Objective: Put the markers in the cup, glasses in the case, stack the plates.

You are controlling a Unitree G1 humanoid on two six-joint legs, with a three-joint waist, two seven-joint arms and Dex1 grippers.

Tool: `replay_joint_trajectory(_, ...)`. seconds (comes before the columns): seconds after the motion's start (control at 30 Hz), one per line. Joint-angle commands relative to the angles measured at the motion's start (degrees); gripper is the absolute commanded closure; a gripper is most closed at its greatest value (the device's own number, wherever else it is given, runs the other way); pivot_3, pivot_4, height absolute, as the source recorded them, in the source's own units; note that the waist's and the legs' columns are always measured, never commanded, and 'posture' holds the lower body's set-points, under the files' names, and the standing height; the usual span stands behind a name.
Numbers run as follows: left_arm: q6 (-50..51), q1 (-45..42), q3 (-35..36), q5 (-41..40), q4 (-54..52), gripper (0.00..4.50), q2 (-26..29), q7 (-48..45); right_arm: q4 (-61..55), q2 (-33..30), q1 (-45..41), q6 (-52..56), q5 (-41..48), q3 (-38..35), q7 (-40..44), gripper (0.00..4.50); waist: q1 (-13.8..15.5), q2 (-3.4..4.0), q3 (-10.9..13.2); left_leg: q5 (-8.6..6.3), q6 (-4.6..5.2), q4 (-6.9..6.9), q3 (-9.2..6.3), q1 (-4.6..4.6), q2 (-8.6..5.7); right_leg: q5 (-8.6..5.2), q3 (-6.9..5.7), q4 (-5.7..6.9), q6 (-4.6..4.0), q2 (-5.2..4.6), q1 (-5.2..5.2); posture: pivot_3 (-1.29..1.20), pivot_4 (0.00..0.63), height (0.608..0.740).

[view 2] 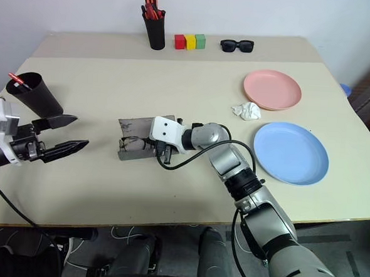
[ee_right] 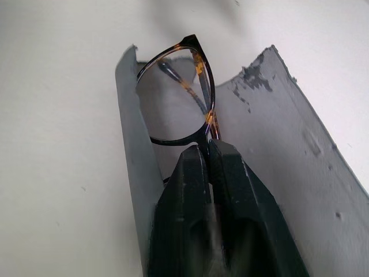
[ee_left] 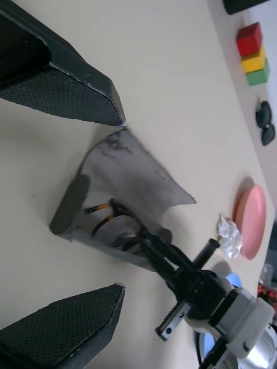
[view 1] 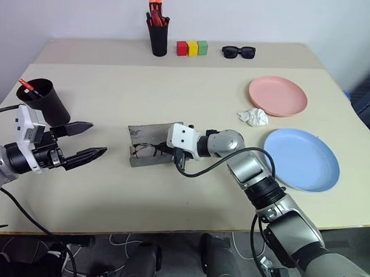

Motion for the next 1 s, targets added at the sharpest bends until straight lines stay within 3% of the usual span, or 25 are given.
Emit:
replay_joint_trajectory(0.03,-1.50,-0.65,0.60,0.07,0.07,0.00,0.26,-0.47,-0.97,0.63,-0.91,-0.32,0.93,-1.37,-0.31,2.65,0.03,0.00,0.00,0.00,0.00,0.00,0.00,0.00,0.00,0.00,0.00,0.00,0.00,0.00,0.00,0.00,0.150,0.740)
replay_joint_trajectory(0.2,-1.52,-2.34,-0.38,0.45,0.84,0.00,0.17,0.32,-0.43,0.83,-2.25,0.84,1.94,-4.03,-1.62,0.24,0.10,0.00,0.00,0.01,-0.01,0.00,0.00,0.00,0.00,0.00,0.00,0.00,0.00,0.00,0.00,0.00,0.150,0.740)
replay_joint_trajectory(0.23,-1.12,-2.97,-0.67,0.59,1.21,0.00,0.06,1.07,-0.43,0.95,-2.52,1.28,2.65,-4.96,-1.89,0.04,0.13,0.00,0.00,0.01,-0.01,0.00,0.00,0.00,0.00,0.00,0.00,0.00,0.00,0.00,0.00,0.00,0.150,0.740)
replay_joint_trajectory(0.4,2.50,-9.30,-3.42,0.83,4.09,0.00,-1.01,6.05,-5.95,1.65,-2.90,6.15,16.22,-17.40,-1.79,0.04,0.23,0.00,0.00,0.02,-0.04,0.00,-0.02,-0.01,0.00,0.01,0.00,0.01,0.00,0.00,0.00,0.00,0.150,0.740)
replay_joint_trajectory(0.63,5.83,-17.17,-8.71,3.52,7.70,0.00,-5.48,12.58,-15.00,-2.25,1.46,13.53,25.07,-25.74,-3.36,0.04,0.40,0.00,0.00,0.02,-0.04,0.00,-0.04,-0.01,-0.01,0.01,-0.01,0.01,0.01,0.00,0.02,0.00,0.150,0.740)
replay_joint_trajectory(0.73,3.79,-20.13,-13.53,7.73,10.05,0.86,-7.68,13.98,-26.34,-6.74,9.59,20.23,30.82,-27.47,-2.12,0.00,0.66,-0.01,-0.01,0.02,-0.03,0.01,-0.04,-0.03,-0.03,0.01,-0.01,0.00,0.01,-0.01,0.04,0.00,0.150,0.740)
replay_joint_trajectory(0.97,-0.05,-34.17,-17.81,15.82,26.06,4.44,-14.30,21.85,-44.98,-20.65,29.60,28.47,41.85,-34.68,1.72,0.00,1.87,-0.04,0.00,0.01,0.00,0.16,0.00,-0.03,-0.04,0.01,-0.03,-0.07,0.03,-0.02,0.18,0.00,0.150,0.740)
replay_joint_trajectory(1.0,-0.14,-36.14,-18.24,16.45,28.23,4.48,-15.21,22.33,-45.78,-21.23,30.64,29.15,43.13,-35.69,0.95,0.00,1.81,-0.04,0.00,0.01,0.00,0.17,0.01,0.04,-0.03,0.01,-0.02,-0.10,0.04,-0.02,0.26,0.00,0.150,0.740)
